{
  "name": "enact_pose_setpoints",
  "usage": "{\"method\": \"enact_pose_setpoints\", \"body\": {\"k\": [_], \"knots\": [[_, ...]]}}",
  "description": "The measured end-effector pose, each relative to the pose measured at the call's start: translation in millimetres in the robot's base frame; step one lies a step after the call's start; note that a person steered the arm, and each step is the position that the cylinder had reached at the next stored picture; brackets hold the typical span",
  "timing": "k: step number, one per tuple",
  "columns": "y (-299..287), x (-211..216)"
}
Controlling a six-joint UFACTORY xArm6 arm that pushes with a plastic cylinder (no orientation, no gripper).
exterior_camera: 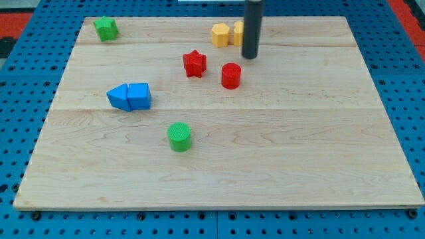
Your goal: Separate the heart from the hexagon
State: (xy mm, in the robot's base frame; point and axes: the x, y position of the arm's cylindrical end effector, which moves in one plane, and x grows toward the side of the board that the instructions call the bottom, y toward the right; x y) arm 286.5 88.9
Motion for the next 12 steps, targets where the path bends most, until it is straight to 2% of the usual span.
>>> {"method": "enact_pose_setpoints", "body": {"k": [1, 2, 4, 5, 6, 7, 9, 12], "knots": [[15.5, -48.2], [-28.0, -68.3], [-62.8, -68.7], [-112.9, -65.4], [-131.1, -49.1], [-129.1, -38.0], [8.7, -38.6], [13.3, -63.7]]}}
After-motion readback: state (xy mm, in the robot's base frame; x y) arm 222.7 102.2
